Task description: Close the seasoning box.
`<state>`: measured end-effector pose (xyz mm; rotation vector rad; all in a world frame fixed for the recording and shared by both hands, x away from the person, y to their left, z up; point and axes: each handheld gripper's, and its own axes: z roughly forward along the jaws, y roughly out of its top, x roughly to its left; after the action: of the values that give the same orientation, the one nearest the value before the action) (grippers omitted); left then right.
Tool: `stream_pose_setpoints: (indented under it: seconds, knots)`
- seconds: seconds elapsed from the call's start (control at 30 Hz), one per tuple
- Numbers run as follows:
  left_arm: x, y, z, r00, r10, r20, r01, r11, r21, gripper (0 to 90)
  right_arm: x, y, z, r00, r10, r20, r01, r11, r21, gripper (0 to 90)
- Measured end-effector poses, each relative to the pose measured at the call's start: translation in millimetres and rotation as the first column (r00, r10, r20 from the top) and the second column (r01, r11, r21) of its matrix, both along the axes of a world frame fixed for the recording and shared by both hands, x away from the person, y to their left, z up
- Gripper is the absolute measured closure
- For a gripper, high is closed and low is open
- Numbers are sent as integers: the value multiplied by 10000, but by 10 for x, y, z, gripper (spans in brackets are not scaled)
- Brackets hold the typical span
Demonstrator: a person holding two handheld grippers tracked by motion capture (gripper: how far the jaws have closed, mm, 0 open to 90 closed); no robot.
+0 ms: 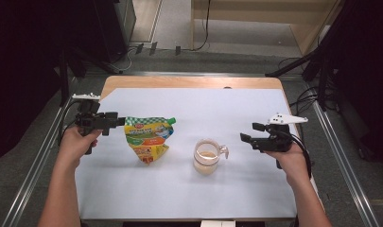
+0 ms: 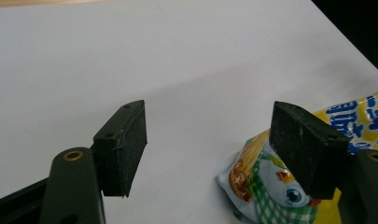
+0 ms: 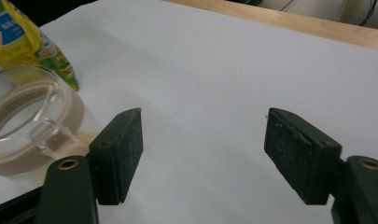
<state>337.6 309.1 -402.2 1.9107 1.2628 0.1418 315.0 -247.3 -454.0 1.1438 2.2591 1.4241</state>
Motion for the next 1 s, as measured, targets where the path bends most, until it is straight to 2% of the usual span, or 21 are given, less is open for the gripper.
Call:
stream_pose_setpoints:
  seconds: [0.2, 0.33, 0.37, 0.4, 0.53, 0.67, 0.73, 0.8, 1.0]
  knots:
    - [13, -1, -47, 10000, -31, 56, 32, 9999, -99, 275, 48, -81, -104, 9988, -442, -199, 436, 9986, -309, 285]
    - [30, -3, -98, 9997, -109, 230, 109, 9999, -4, 259, 75, -114, -147, 9987, -367, -350, 351, 9983, -459, 237]
    - [36, -1, -112, 9999, -88, 71, 88, 10000, 42, 261, 79, -118, -158, 9987, -409, -319, 390, 9976, -570, 238]
    - [40, 0, -126, 10000, -72, 55, 72, 9999, 85, 261, 86, -126, -174, 9982, -496, -342, 469, 9960, -756, 238]
    - [49, 13, -174, 10000, -39, 74, 39, 10000, -72, 261, 127, -139, -232, 9973, -606, -413, 563, 9935, -986, 239]
    - [68, 39, -231, 9999, -52, -149, 53, 10000, 80, 261, 183, -145, -287, 9951, -711, -684, 642, 9930, -989, 238]
    - [70, 54, -262, 9998, -86, -190, 87, 10000, 14, 264, 205, -143, -323, 9932, -819, -831, 722, 9909, -1137, 240]
    - [70, 65, -292, 9997, -96, -237, 95, 9999, -56, 263, 219, -146, -338, 9927, -845, -859, 739, 9900, -1199, 239]
    - [74, 58, -329, 9993, -144, -341, 149, 9998, 121, 263, 213, -140, -330, 9925, -883, -850, 784, 9905, -1128, 239]
